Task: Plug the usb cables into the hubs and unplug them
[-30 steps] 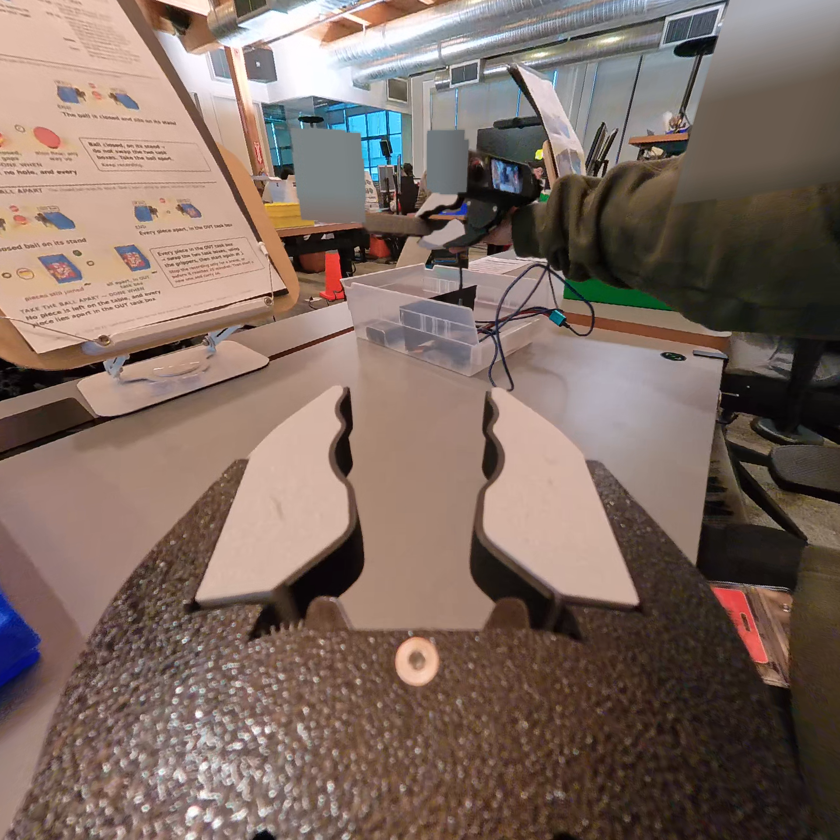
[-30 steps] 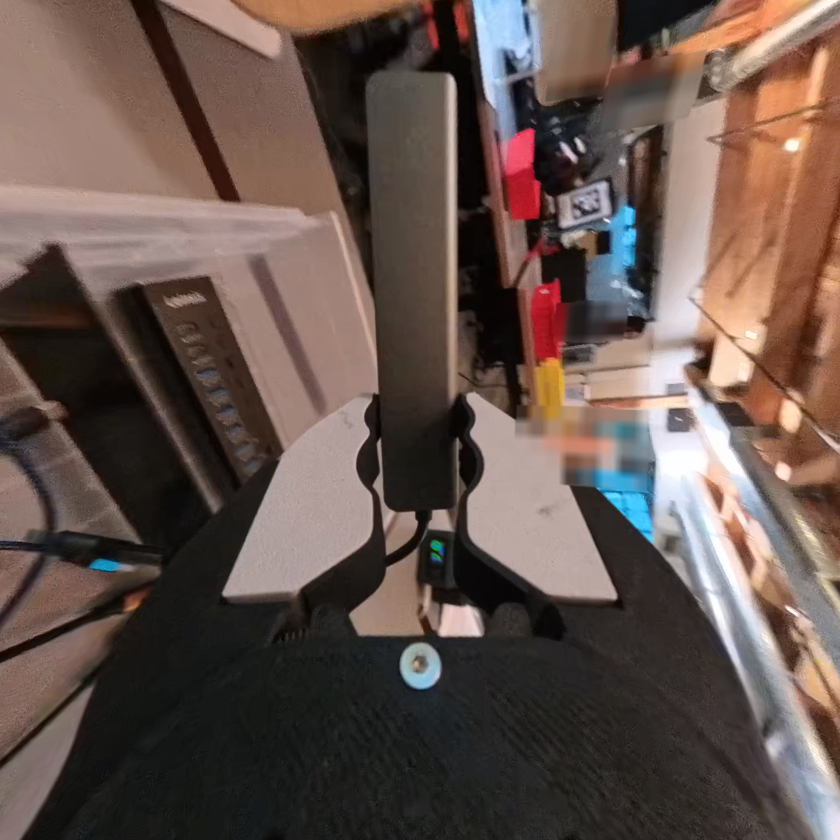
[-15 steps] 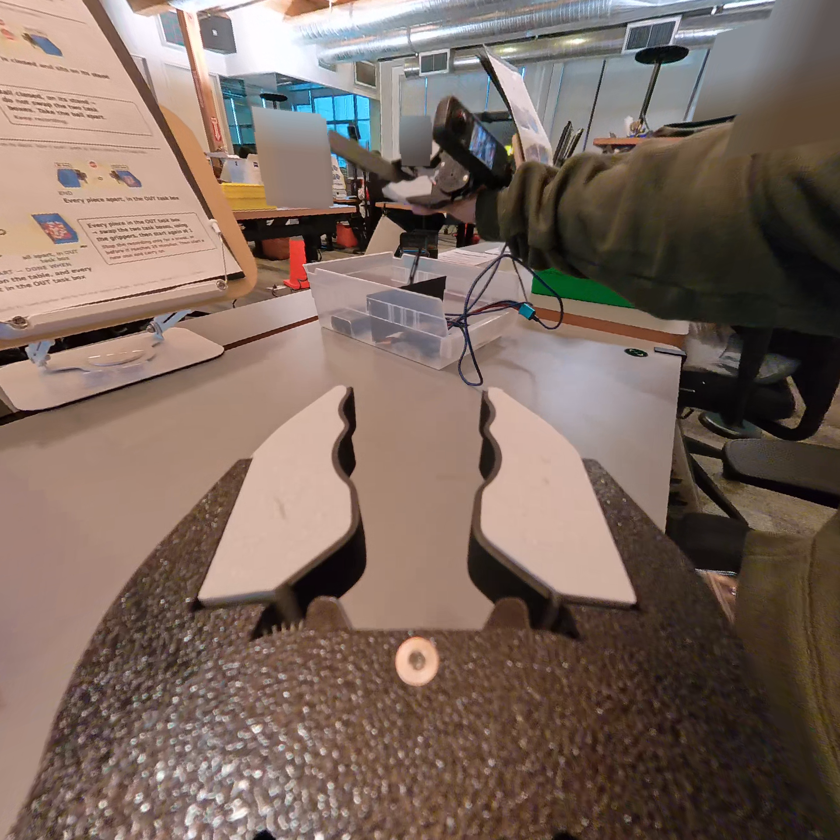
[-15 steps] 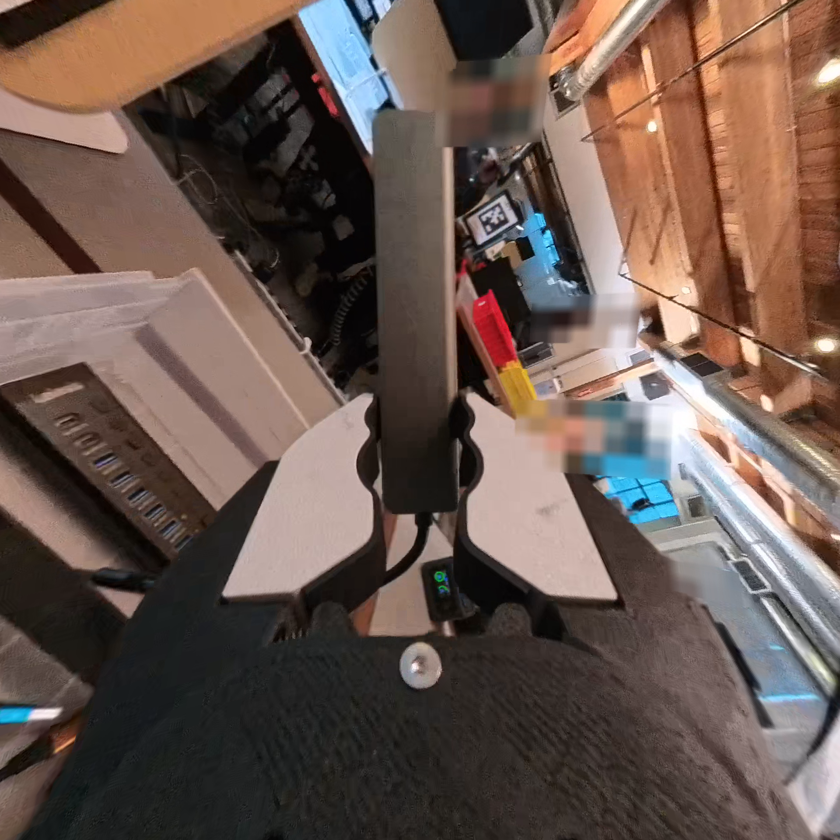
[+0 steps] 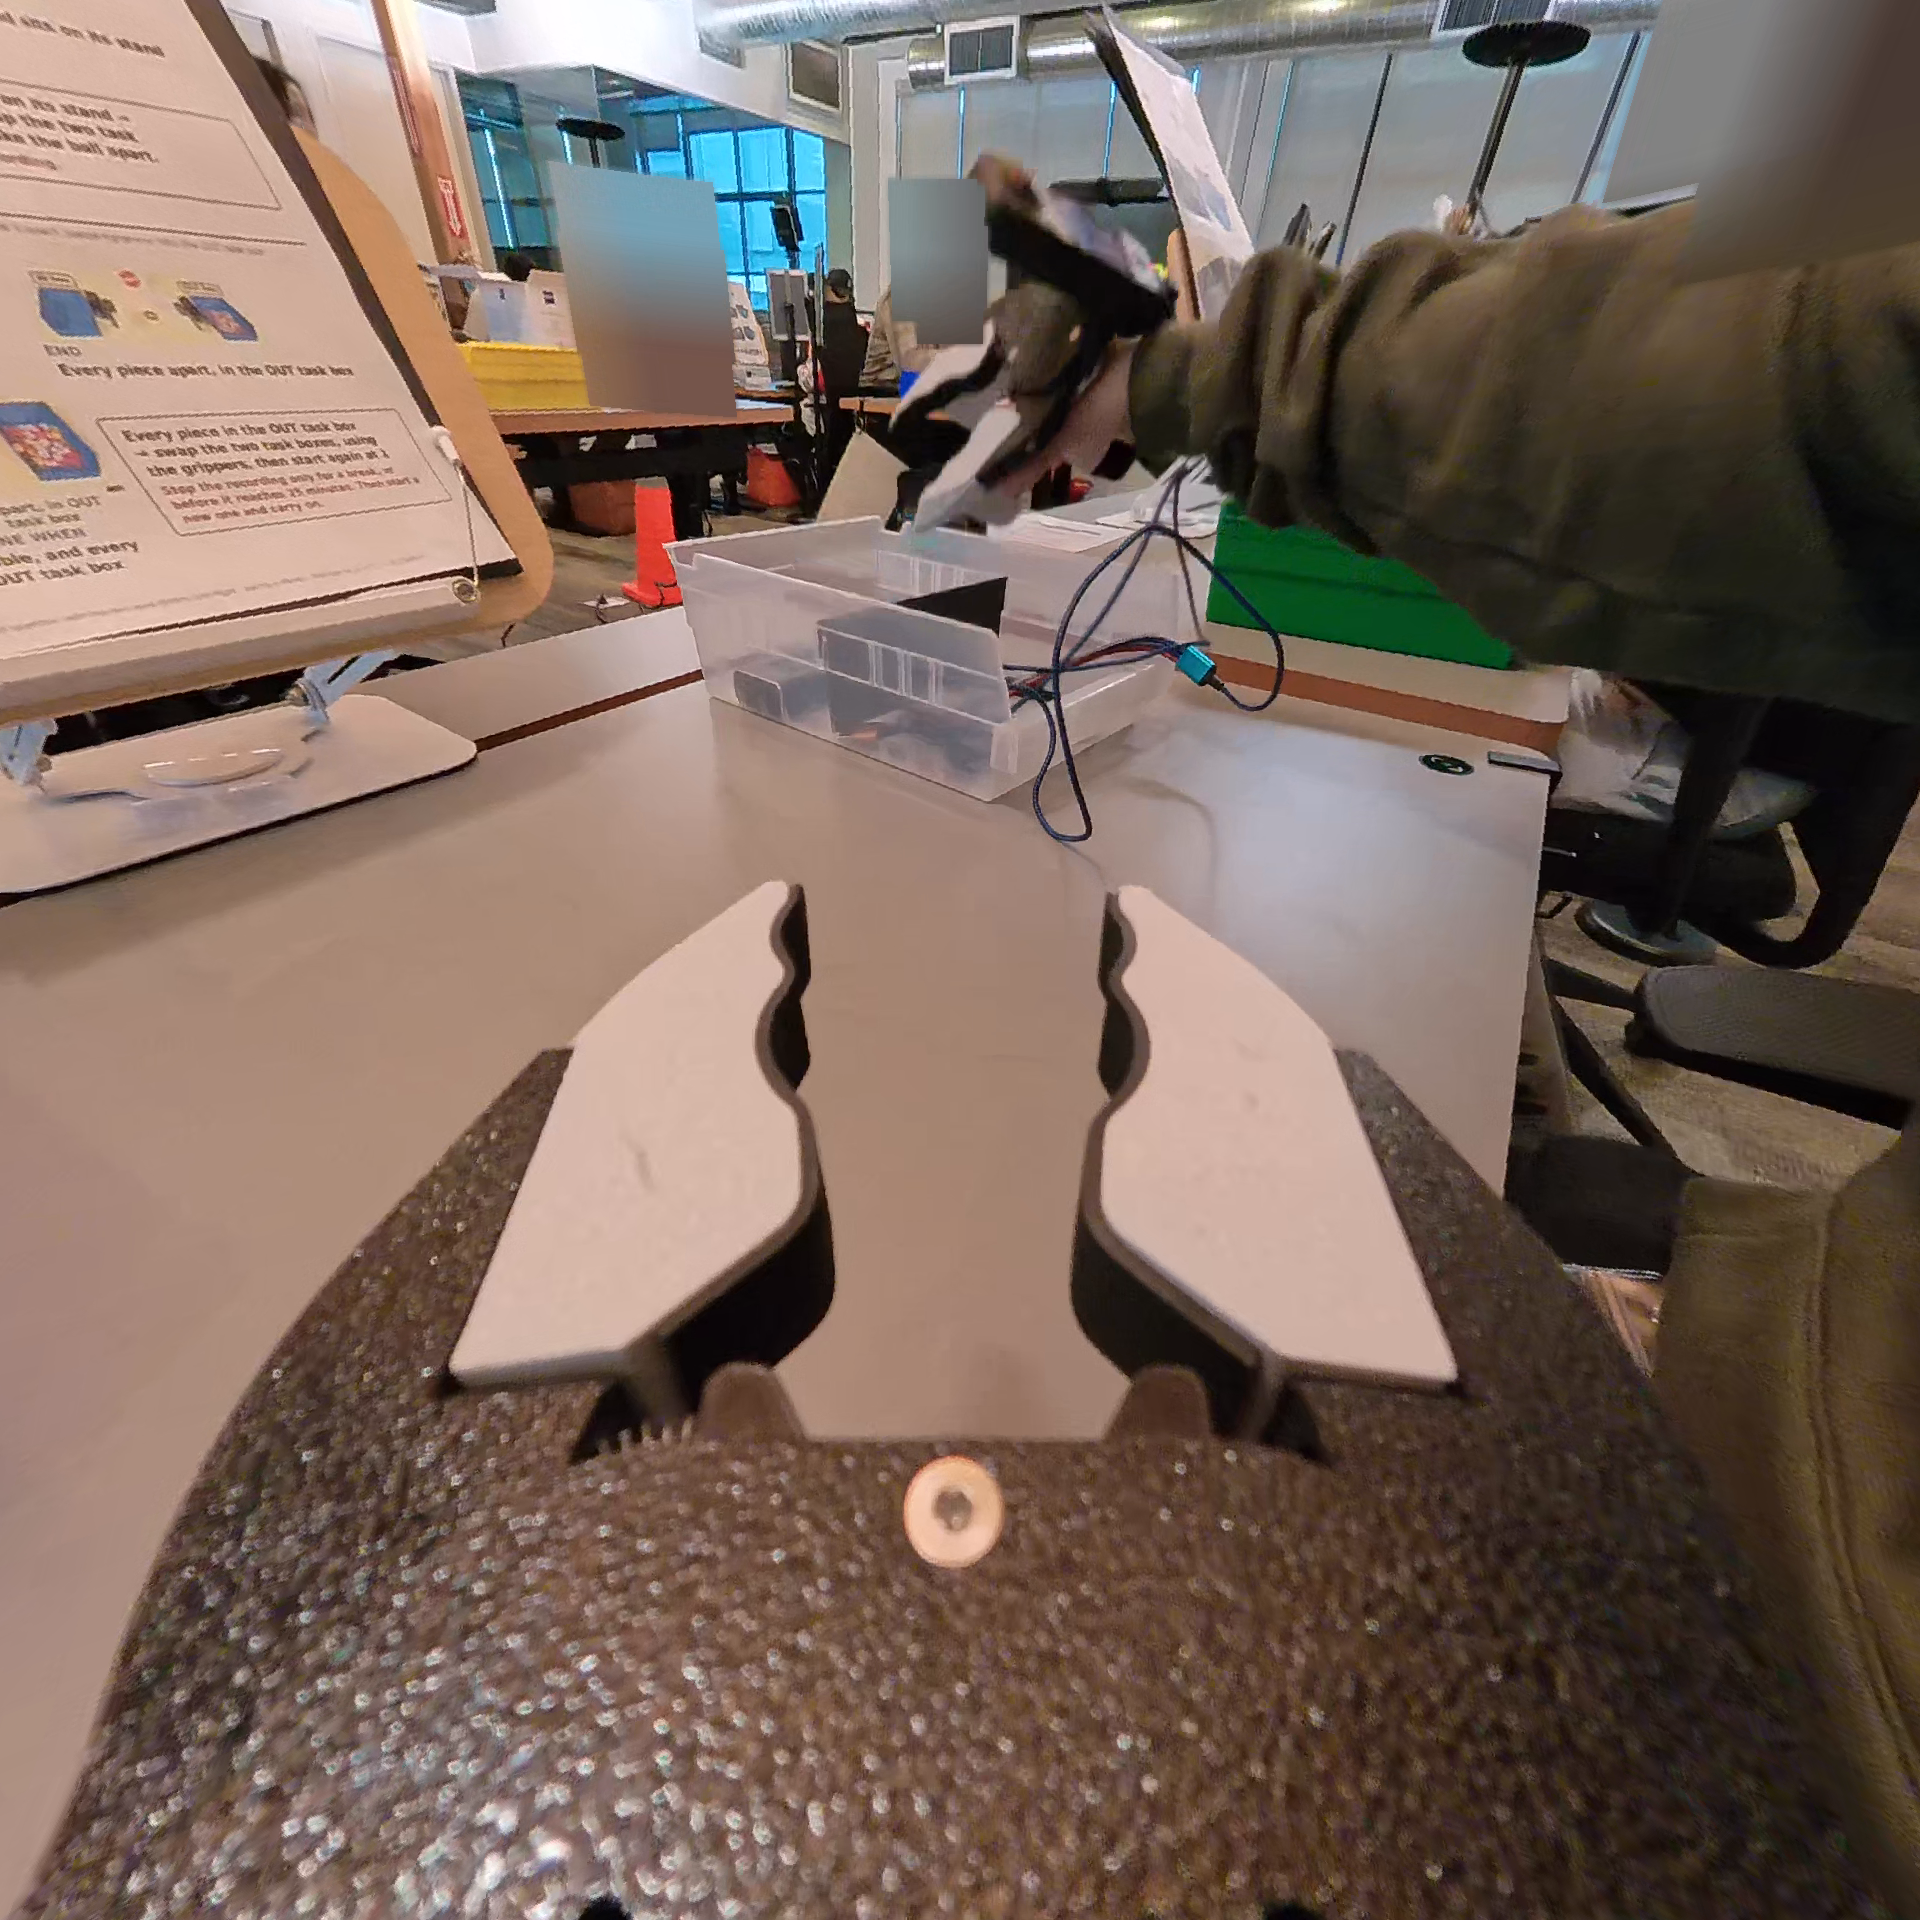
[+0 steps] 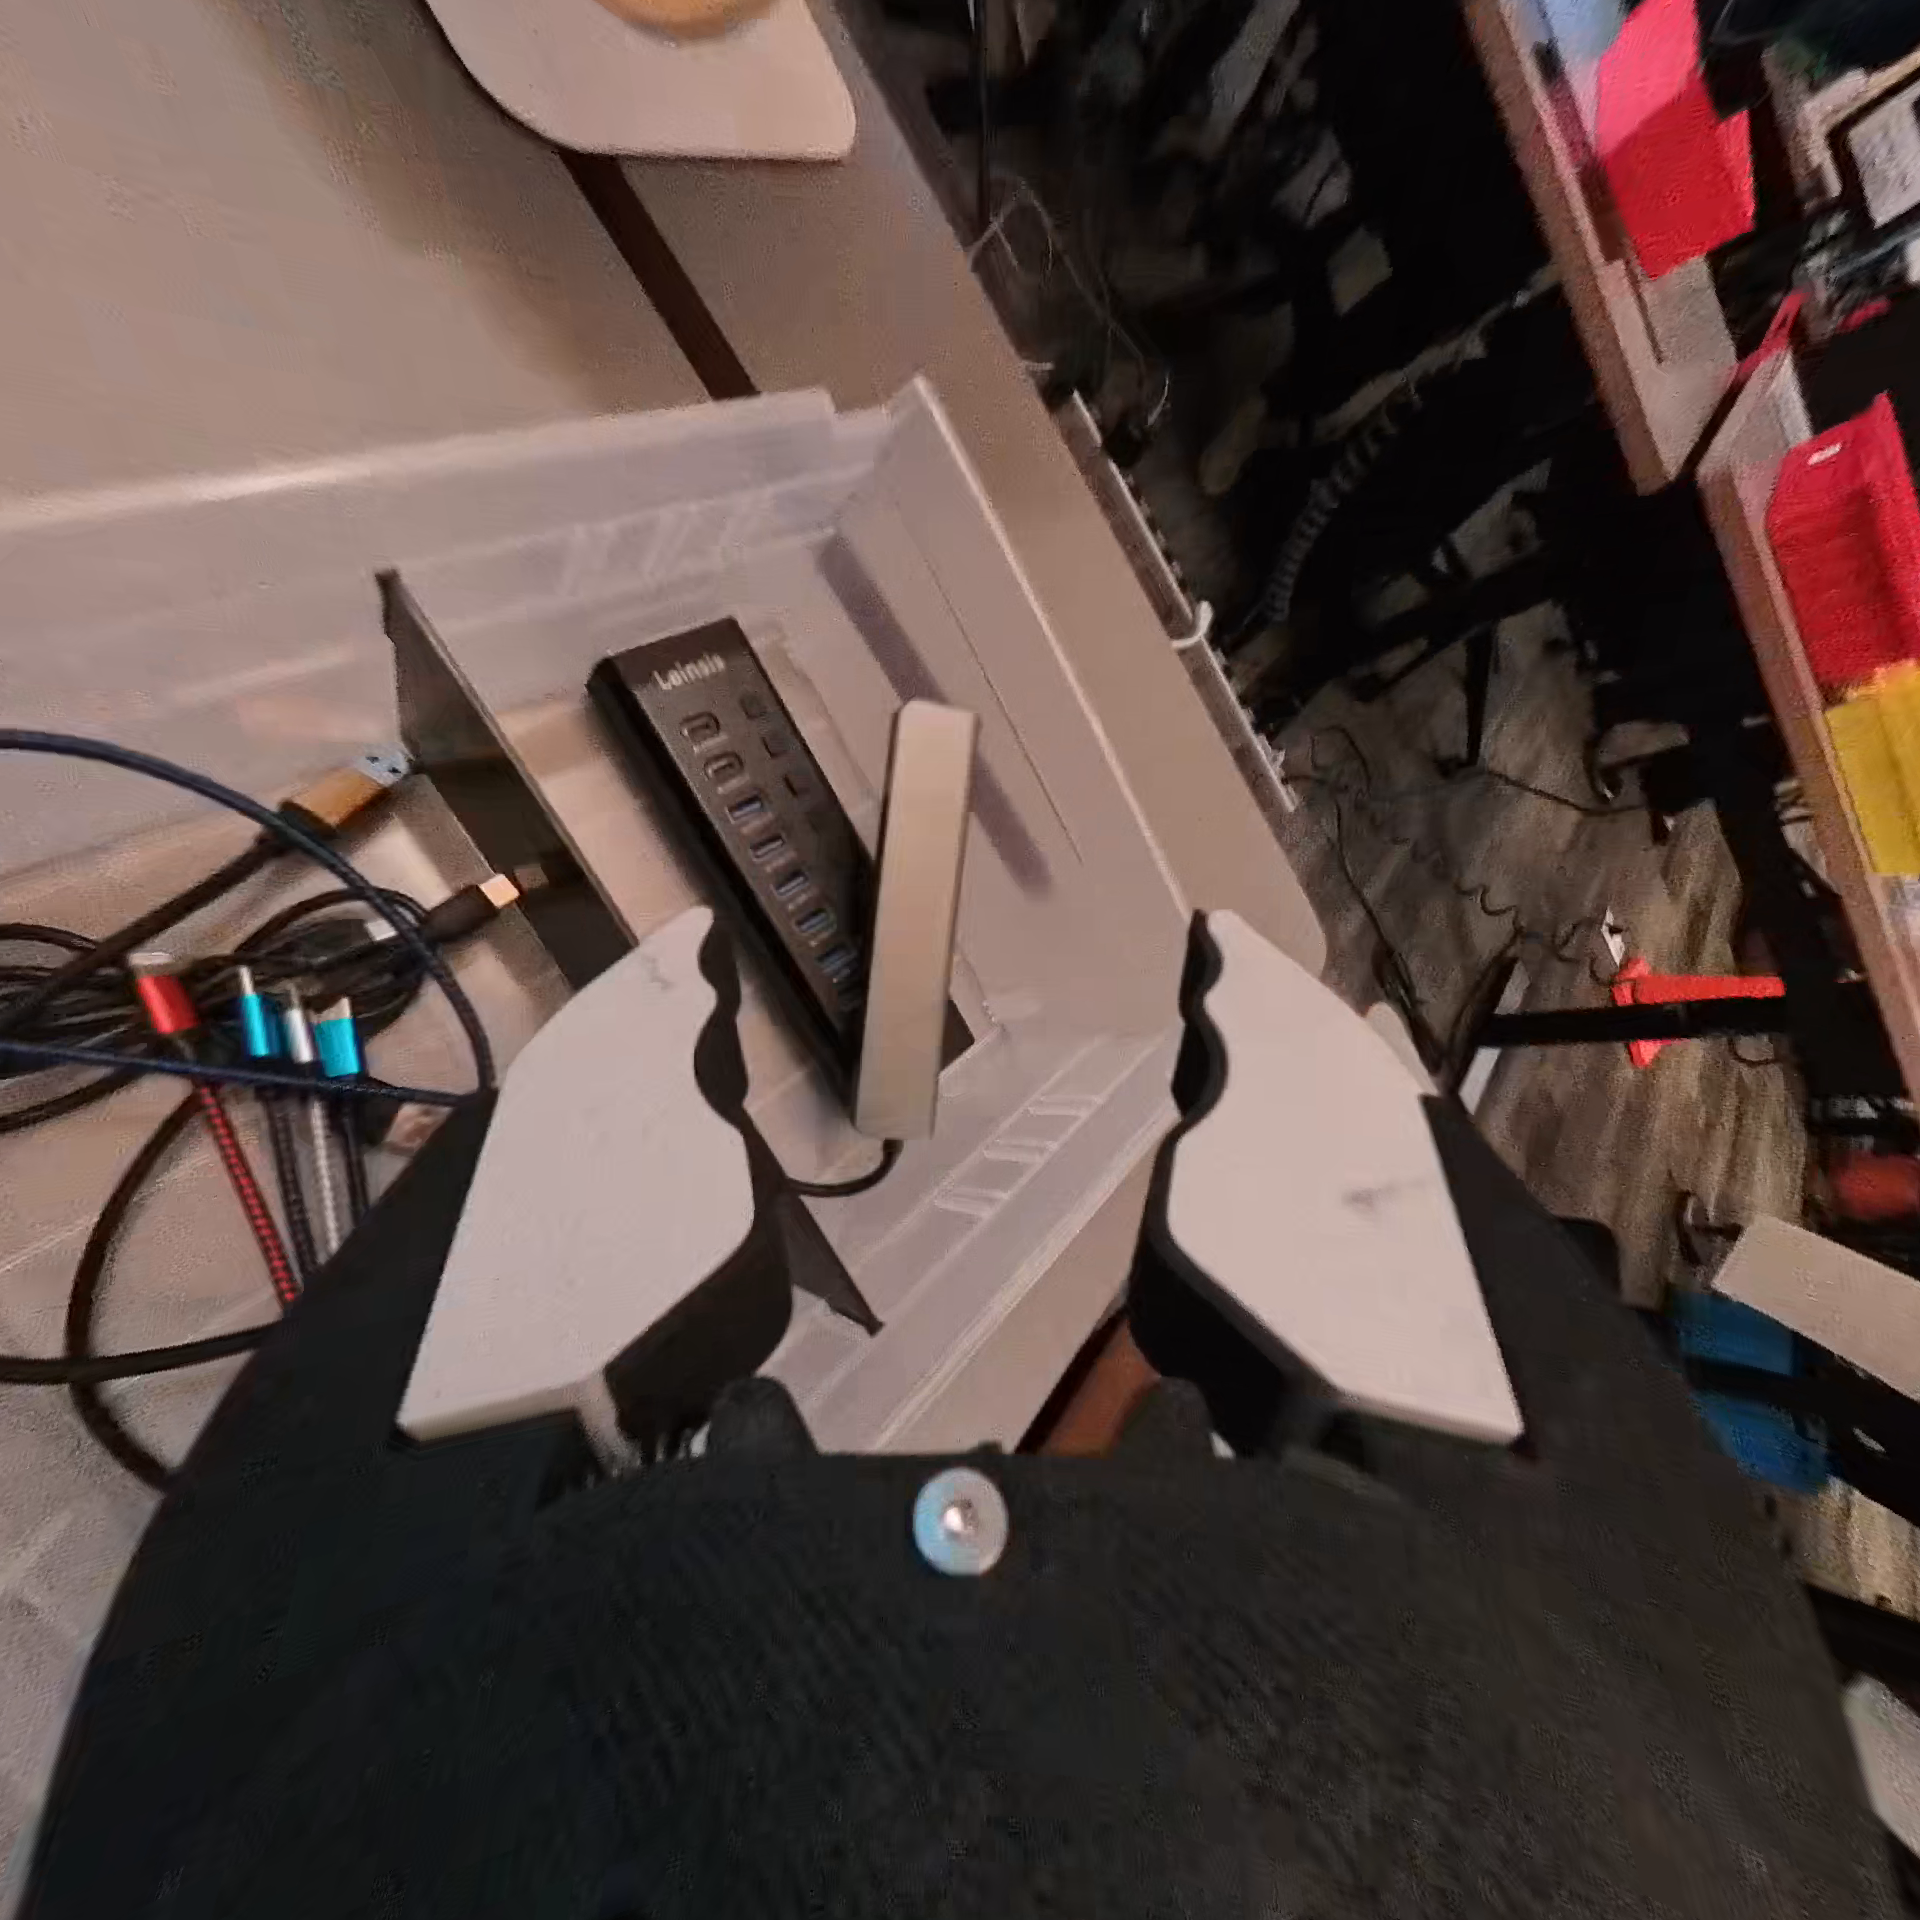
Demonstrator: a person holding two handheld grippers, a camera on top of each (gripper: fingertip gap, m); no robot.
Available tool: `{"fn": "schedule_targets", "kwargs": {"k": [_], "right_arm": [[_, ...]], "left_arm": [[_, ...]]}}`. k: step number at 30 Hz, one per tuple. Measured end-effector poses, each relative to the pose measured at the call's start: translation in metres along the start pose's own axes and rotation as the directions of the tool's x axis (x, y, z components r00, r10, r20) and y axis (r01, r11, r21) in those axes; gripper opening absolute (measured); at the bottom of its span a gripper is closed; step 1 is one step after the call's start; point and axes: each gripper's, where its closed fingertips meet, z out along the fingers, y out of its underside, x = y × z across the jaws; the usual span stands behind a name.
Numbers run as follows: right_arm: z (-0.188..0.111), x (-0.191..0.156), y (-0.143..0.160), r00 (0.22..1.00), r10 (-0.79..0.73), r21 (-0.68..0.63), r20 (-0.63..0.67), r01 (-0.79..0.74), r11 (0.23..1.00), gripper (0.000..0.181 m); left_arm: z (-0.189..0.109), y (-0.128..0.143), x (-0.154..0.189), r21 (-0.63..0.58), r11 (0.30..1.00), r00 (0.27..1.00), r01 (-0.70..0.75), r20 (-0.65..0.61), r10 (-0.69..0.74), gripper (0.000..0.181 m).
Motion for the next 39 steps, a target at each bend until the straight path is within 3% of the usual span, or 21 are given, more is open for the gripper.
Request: {"fn": "schedule_targets", "kwargs": {"k": [3,6,9,12,14,16,18,20,22,25,29,33,36,39], "right_arm": [[-0.032,0.001,-0.007,0.999,0.051,0.021,0.016,-0.051,0.998,0.082],[-0.083,-0.009,-0.004,0.99,0.135,0.019,-0.03,-0.135,0.991,0.086],[-0.148,-0.036,0.001,0.969,0.214,0.149,-0.122,-0.196,0.969,0.083],[-0.194,-0.082,0.024,0.93,0.352,0.255,-0.103,-0.317,0.914,0.082],[-0.205,-0.106,0.046,0.896,0.428,0.273,-0.119,-0.385,0.882,0.082],[-0.203,-0.121,0.063,0.863,0.485,0.257,-0.139,-0.441,0.86,0.081],[-0.196,-0.122,0.074,0.844,0.509,0.185,-0.166,-0.481,0.857,0.082],[-0.198,-0.114,0.083,0.805,0.535,0.142,-0.254,-0.516,0.844,0.085],[-0.2,-0.112,0.078,0.785,0.557,0.19,-0.272,-0.523,0.831,0.085],[-0.197,-0.116,0.074,0.796,0.564,0.216,-0.221,-0.524,0.824,0.087],[-0.199,-0.093,0.109,0.692,0.646,0.229,-0.322,-0.606,0.762,0.085],[-0.171,-0.088,0.132,0.58,0.778,0.28,-0.24,-0.726,0.628,0.078],[-0.134,-0.083,0.124,0.54,0.831,0.295,-0.135,-0.779,0.554,0.065],[-0.097,-0.073,0.13,0.56,0.802,0.216,-0.208,-0.773,0.597,0.062]], "left_arm": [[0.007,0.006,0.004,-0.029,1.0,1.0,0.004,-0.002,-0.004,0.053],[0.018,0.015,0.013,-0.074,0.997,1.0,-0.006,-0.018,0.004,0.053],[0.034,0.033,0.023,-0.147,0.989,1.0,0.002,-0.023,-0.006,0.053],[0.057,0.053,0.021,-0.207,0.971,0.993,0.12,0.036,-0.115,0.053],[0.083,0.05,0.009,-0.193,0.934,0.952,0.3,0.126,-0.28,0.052],[0.12,0.029,0.001,-0.156,0.886,0.897,0.437,0.144,-0.417,0.051],[0.167,0.01,-0.004,-0.204,0.855,0.878,0.477,0.148,-0.455,0.051],[0.215,0.0,-0.011,-0.328,0.84,0.901,0.432,0.196,-0.387,0.055],[0.257,-0.002,-0.022,-0.443,0.821,0.93,0.36,0.242,-0.277,0.056],[0.303,0.006,-0.027,-0.594,0.705,0.921,0.388,0.272,-0.278,0.056],[0.335,0.015,-0.031,-0.664,0.619,0.908,0.42,0.301,-0.292,0.057],[0.351,0.028,-0.027,-0.681,0.568,0.887,0.462,0.332,-0.323,0.052],[0.357,0.042,-0.028,-0.706,0.548,0.893,0.45,0.353,-0.278,0.043],[0.364,0.051,-0.024,-0.686,0.547,0.877,0.48,0.371,-0.305,0.033]]}}
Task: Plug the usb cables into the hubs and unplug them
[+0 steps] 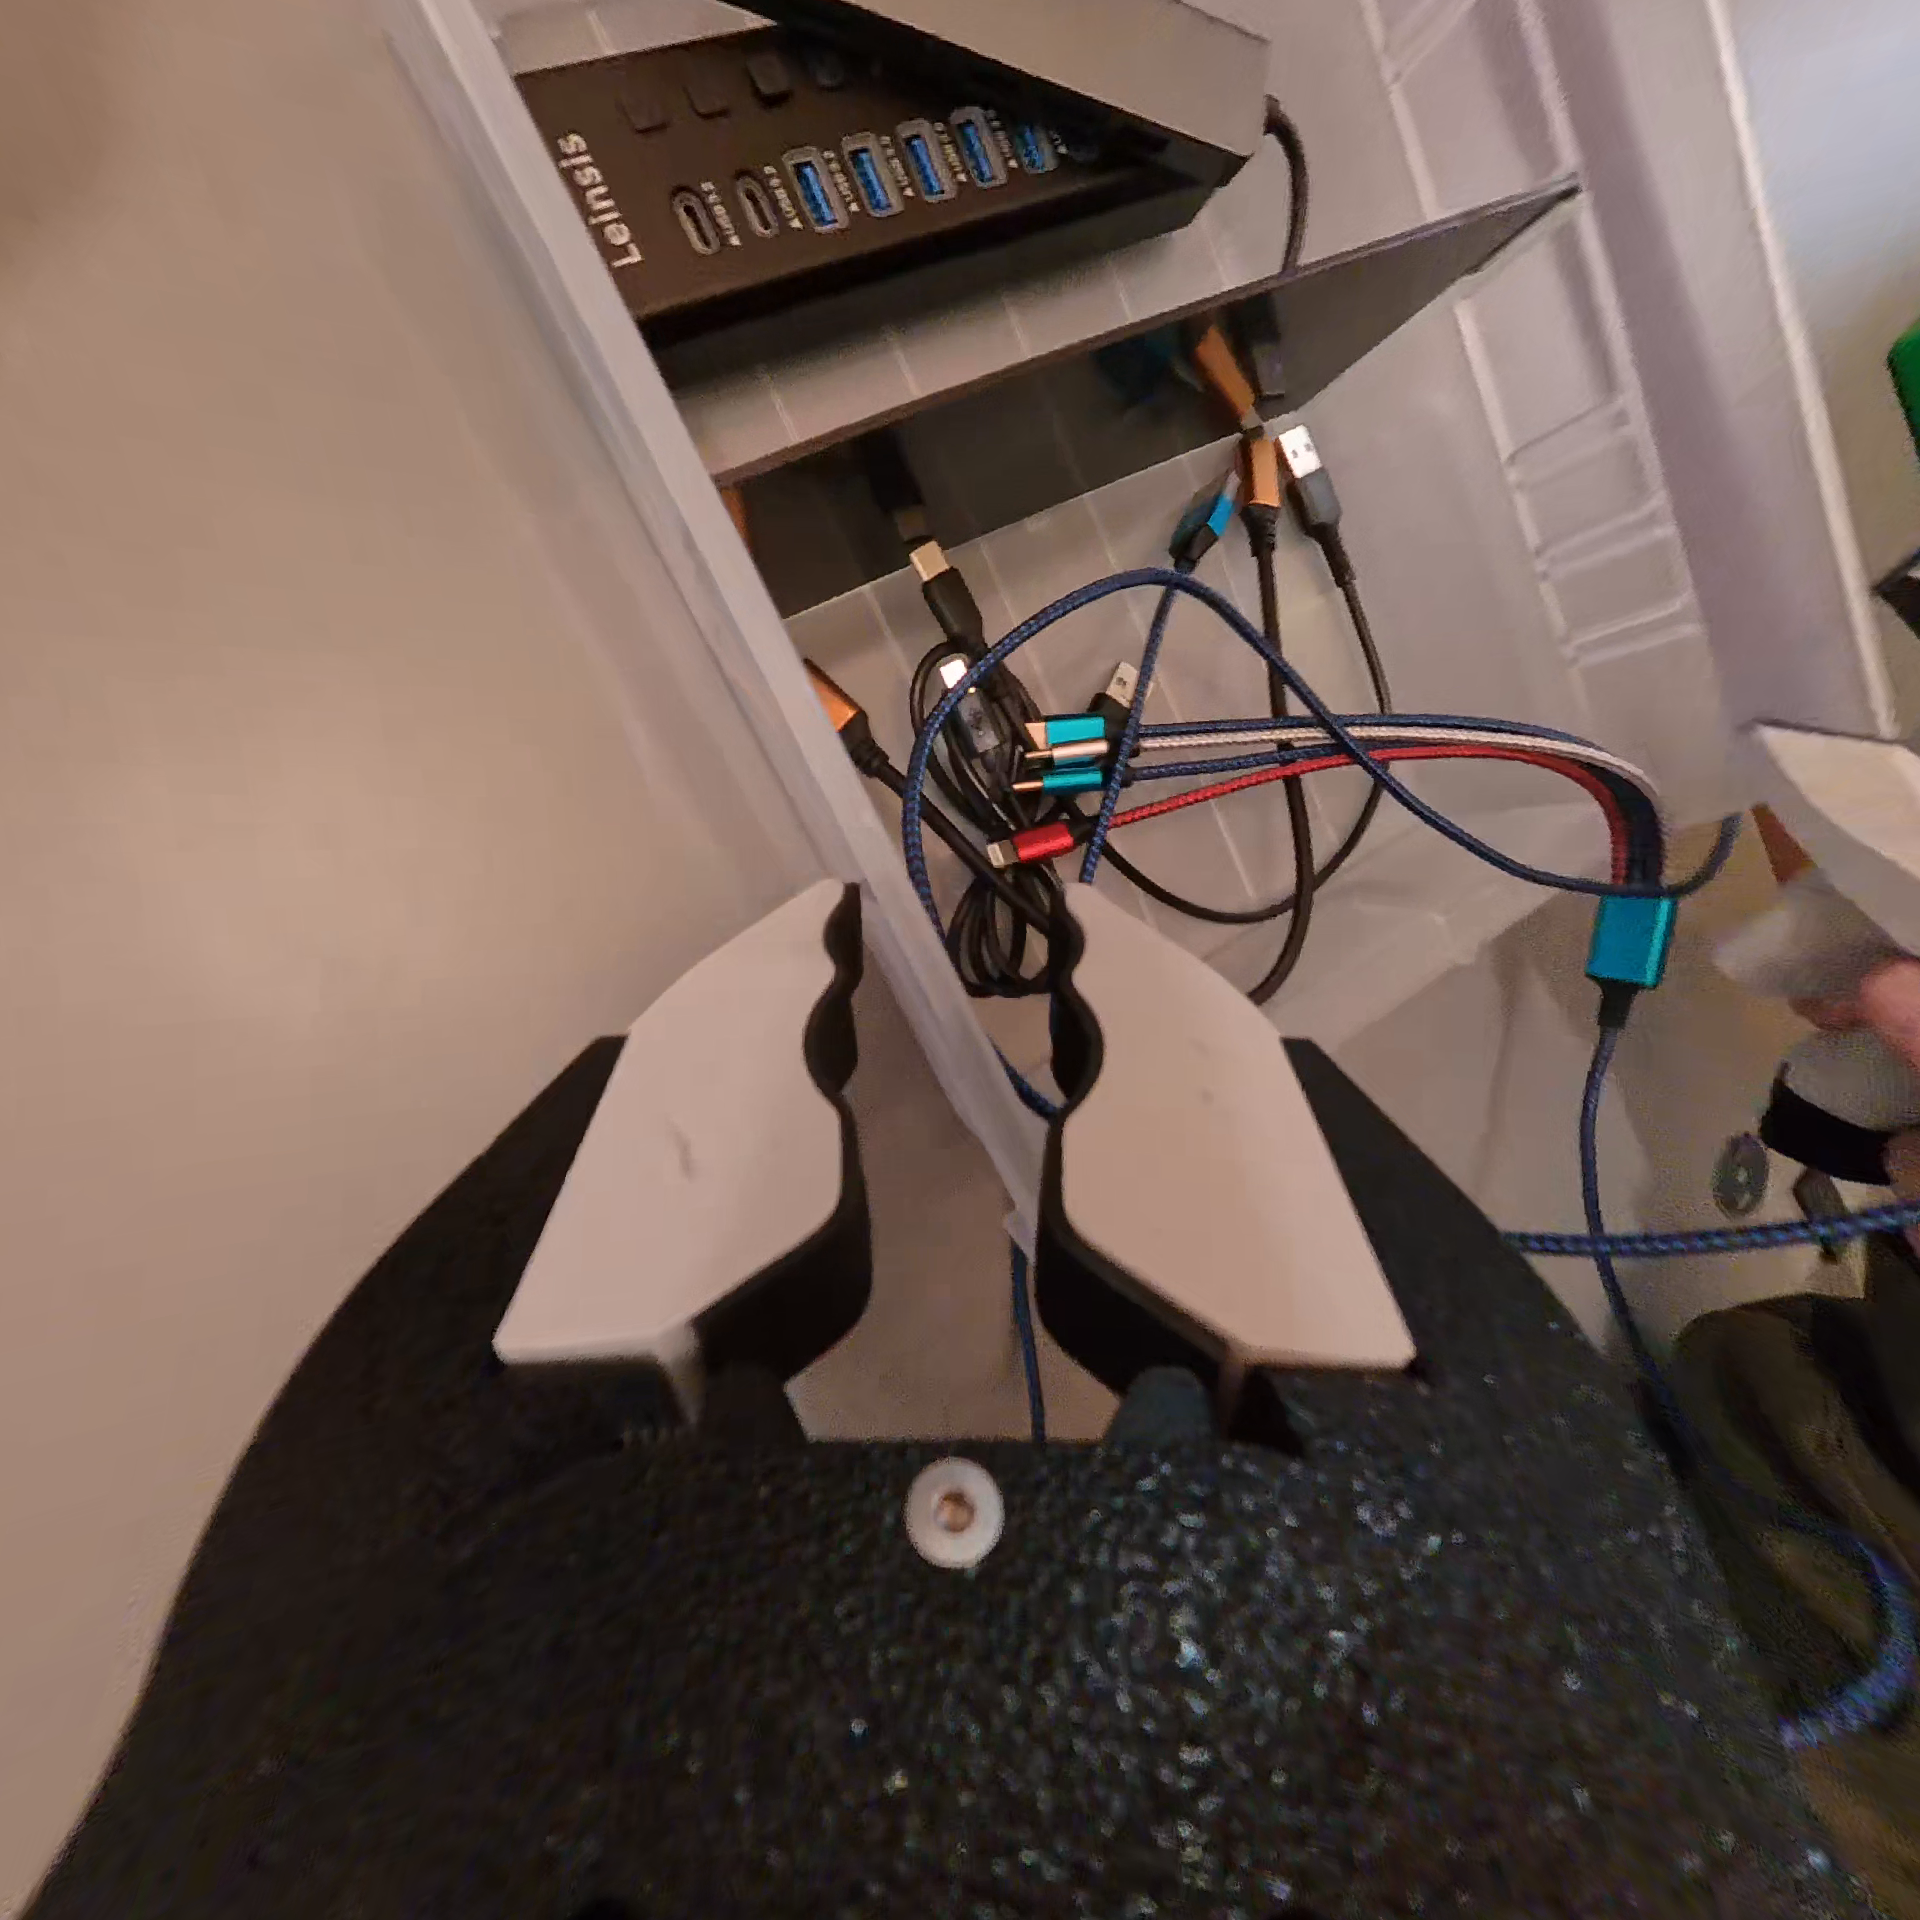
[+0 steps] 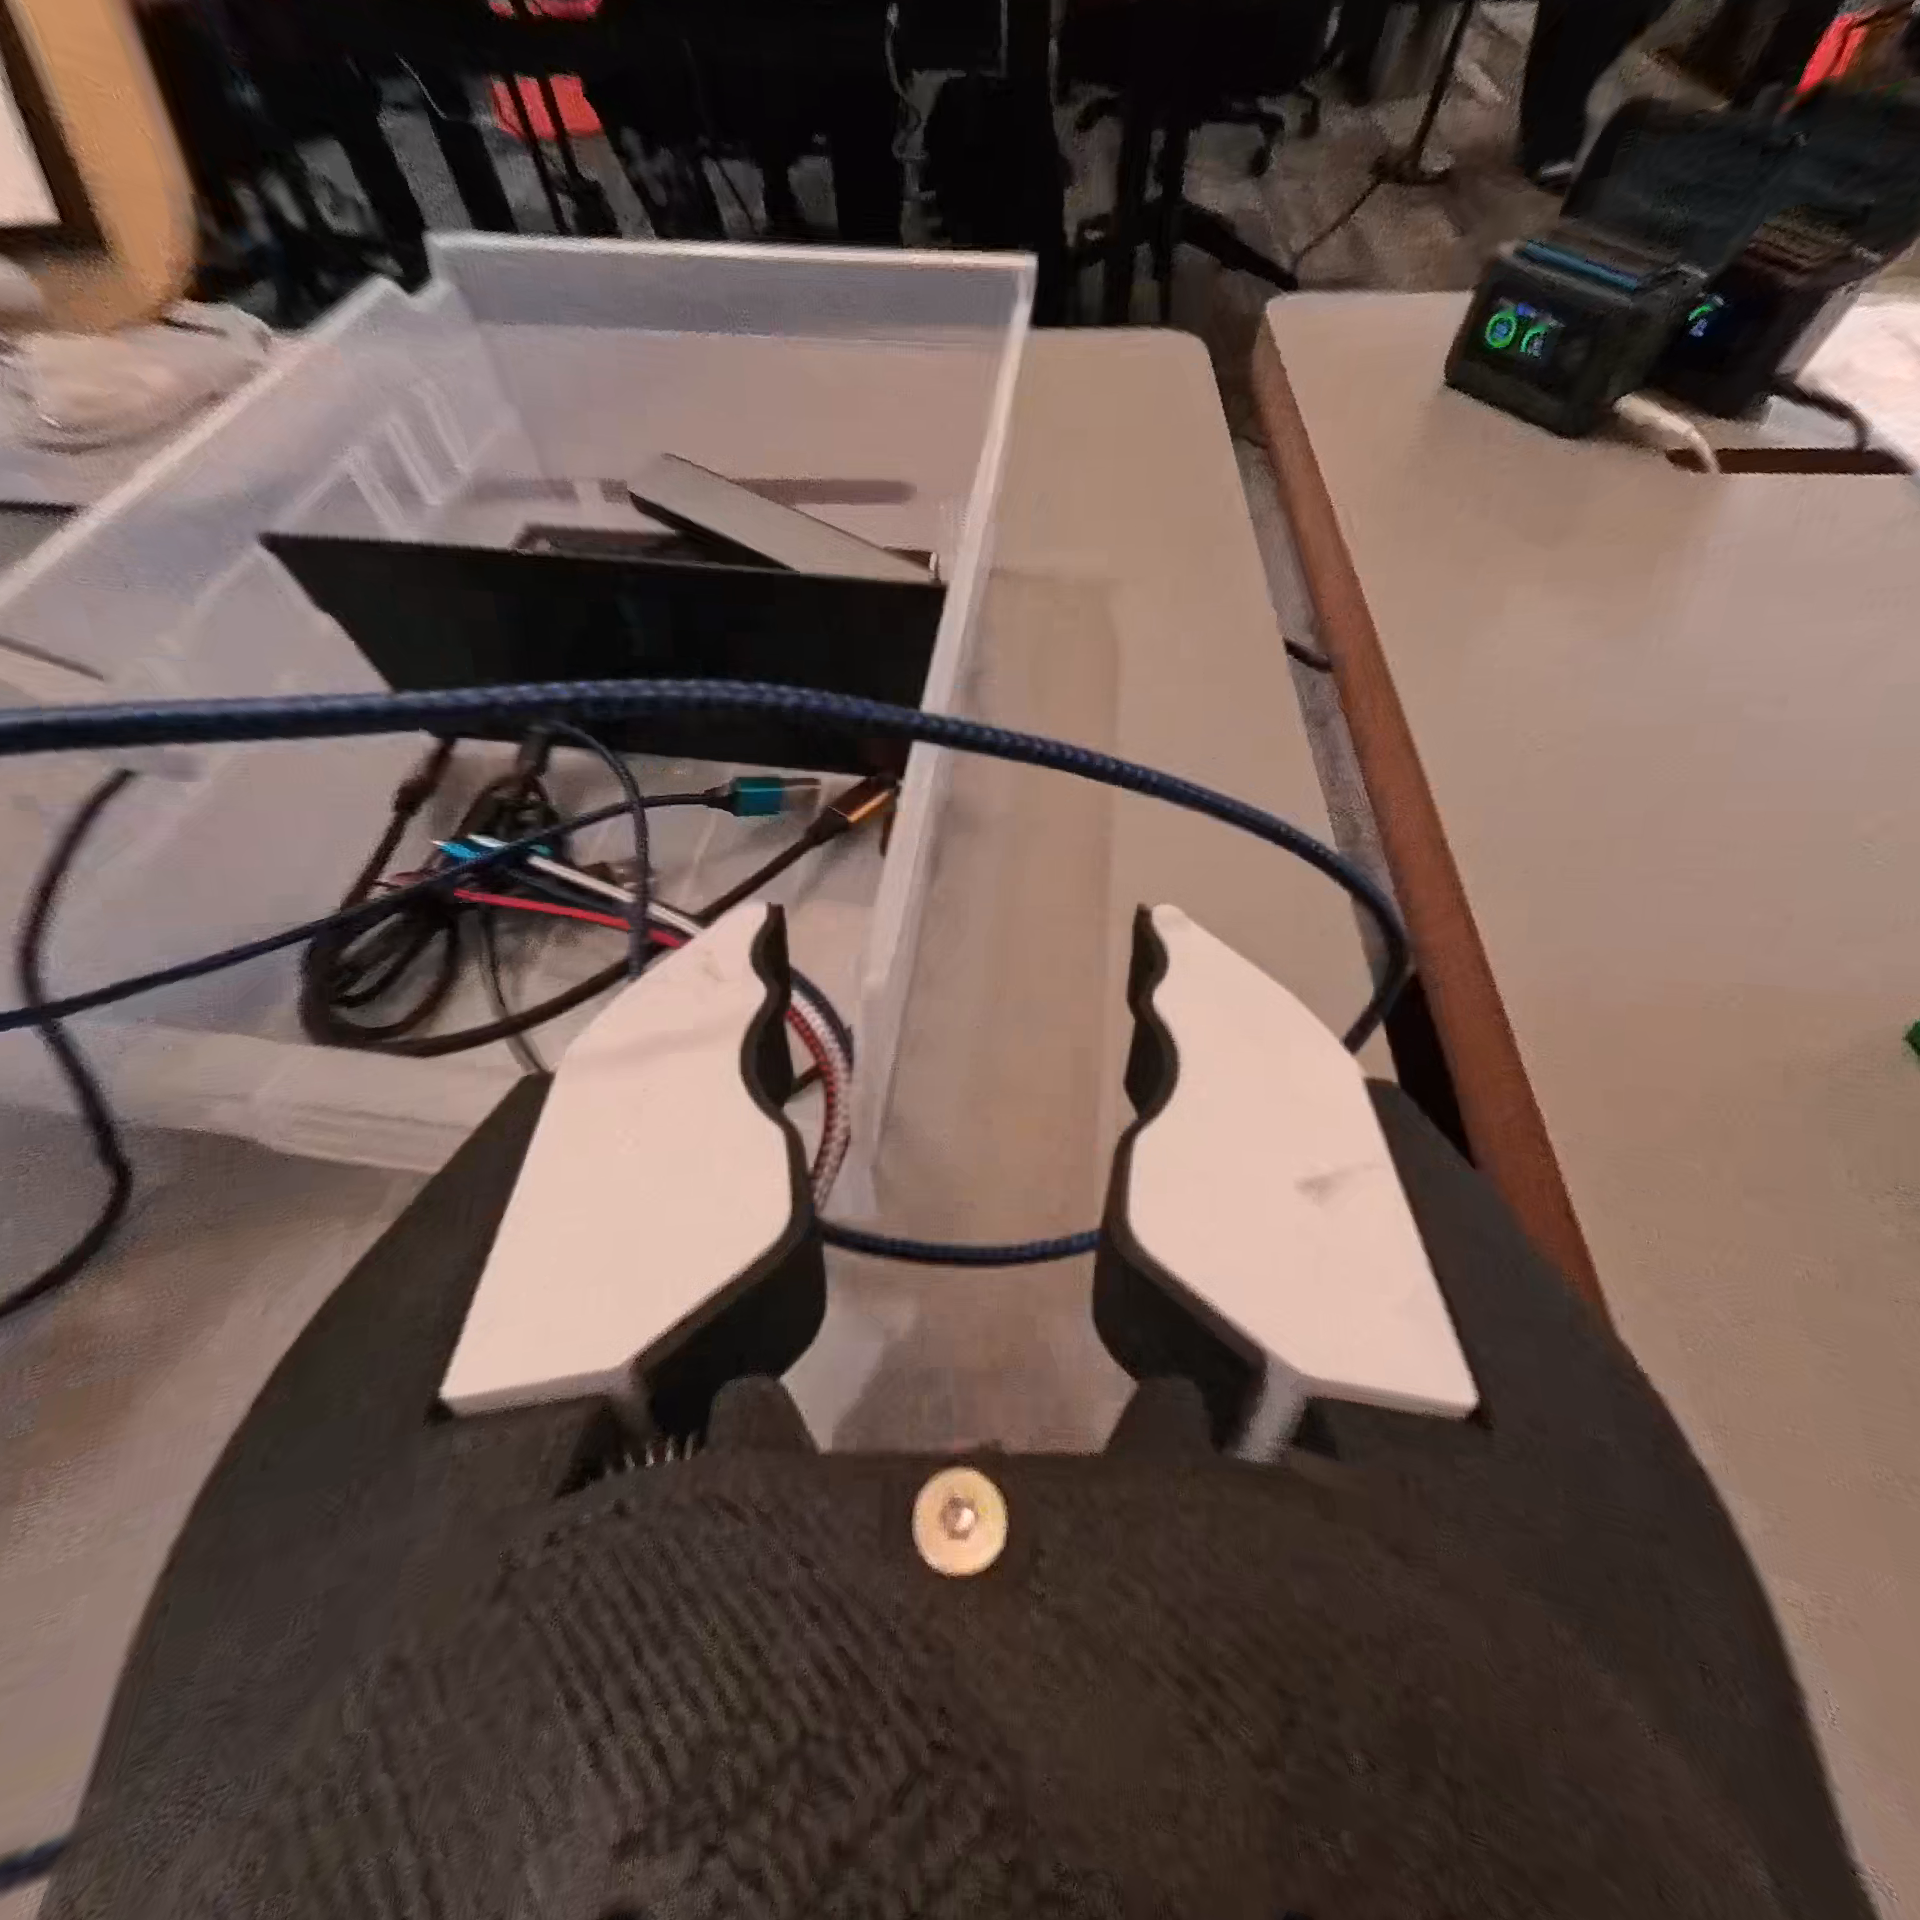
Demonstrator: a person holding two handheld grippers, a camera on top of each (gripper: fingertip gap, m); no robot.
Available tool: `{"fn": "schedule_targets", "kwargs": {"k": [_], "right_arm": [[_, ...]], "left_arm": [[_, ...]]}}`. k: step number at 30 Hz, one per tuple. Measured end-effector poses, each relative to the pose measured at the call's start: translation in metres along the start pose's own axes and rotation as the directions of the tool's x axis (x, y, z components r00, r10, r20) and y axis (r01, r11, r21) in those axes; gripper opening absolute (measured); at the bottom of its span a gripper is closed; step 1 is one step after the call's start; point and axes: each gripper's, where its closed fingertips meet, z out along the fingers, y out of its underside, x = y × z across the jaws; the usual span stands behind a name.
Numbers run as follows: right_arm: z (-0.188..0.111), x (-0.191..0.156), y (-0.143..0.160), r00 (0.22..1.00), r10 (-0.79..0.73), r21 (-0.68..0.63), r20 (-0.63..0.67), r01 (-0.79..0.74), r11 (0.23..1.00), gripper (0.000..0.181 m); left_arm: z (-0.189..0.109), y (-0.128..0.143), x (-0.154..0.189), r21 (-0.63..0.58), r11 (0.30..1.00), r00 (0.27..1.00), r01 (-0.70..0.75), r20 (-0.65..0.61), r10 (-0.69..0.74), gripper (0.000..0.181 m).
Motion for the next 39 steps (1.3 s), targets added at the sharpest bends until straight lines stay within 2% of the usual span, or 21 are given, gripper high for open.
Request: {"fn": "schedule_targets", "kwargs": {"k": [1,3,6,9,12,15,19,24,28,31,33,35,36,39], "right_arm": [[0.011,-0.001,0.005,1.0,-0.013,-0.051,-0.009,0.013,0.999,0.059],[0.021,-0.017,0.004,0.997,-0.007,-0.077,0.081,0.013,0.997,0.01],[0.022,-0.034,-0.001,0.993,-0.077,-0.074,0.09,0.084,0.994,0.011],[0.011,-0.061,-0.004,0.99,-0.085,-0.052,0.113,0.091,0.995,0.014],[-0.009,-0.099,-0.004,0.988,-0.095,-0.036,0.119,0.1,0.994,0.015],[-0.031,-0.145,-0.013,0.988,-0.097,0.035,0.123,0.093,0.995,0.014],[-0.054,-0.227,-0.016,0.975,-0.153,0.066,0.163,0.144,0.987,0.014],[-0.063,-0.337,-0.002,0.943,-0.165,0.086,0.289,0.146,0.986,0.015],[-0.066,-0.403,0.01,0.926,-0.183,0.097,0.33,0.159,0.982,0.016],[-0.07,-0.434,0.012,0.92,-0.199,0.111,0.338,0.171,0.979,0.019],[-0.072,-0.448,0.014,0.914,-0.154,0.109,0.376,0.121,0.987,0.02],[-0.075,-0.461,0.02,0.902,-0.189,0.108,0.389,0.16,0.981,0.025],[-0.076,-0.467,0.023,0.893,-0.221,0.109,0.391,0.193,0.975,0.031],[-0.086,-0.486,0.053,0.813,-0.312,0.031,0.492,0.342,0.939,0.075]], "left_arm": [[0.002,0.0,-0.001,0.013,1.0,1.0,0.004,0.008,-0.004,0.033],[0.003,-0.002,-0.005,0.047,0.999,0.999,-0.01,0.044,0.008,0.028],[-0.002,-0.006,-0.024,0.113,0.987,0.978,-0.116,0.186,0.093,0.015],[-0.017,-0.001,-0.041,0.152,0.982,0.973,-0.109,0.218,0.075,0.008],[-0.046,0.016,-0.059,0.184,0.97,0.955,-0.162,0.277,0.107,0.008],[-0.085,0.044,-0.08,0.229,0.959,0.948,-0.167,0.306,0.091,0.008],[-0.144,0.095,-0.126,0.272,0.954,0.941,-0.125,0.338,0.026,0.008],[-0.213,0.164,-0.196,0.284,0.957,0.907,-0.064,0.417,-0.063,0.007],[-0.245,0.209,-0.244,0.28,0.96,0.893,-0.015,0.435,-0.113,0.008],[-0.261,0.224,-0.266,0.285,0.958,0.897,-0.008,0.427,-0.119,0.008],[-0.269,0.23,-0.277,0.291,0.957,0.902,0.001,0.412,-0.127,0.008],[-0.274,0.236,-0.286,0.288,0.958,0.903,-0.008,0.413,-0.116,0.008],[-0.274,0.238,-0.29,0.29,0.957,0.906,-0.009,0.408,-0.115,0.008],[-0.268,0.25,-0.295,0.272,0.962,0.92,0.006,0.376,-0.112,0.009]]}}
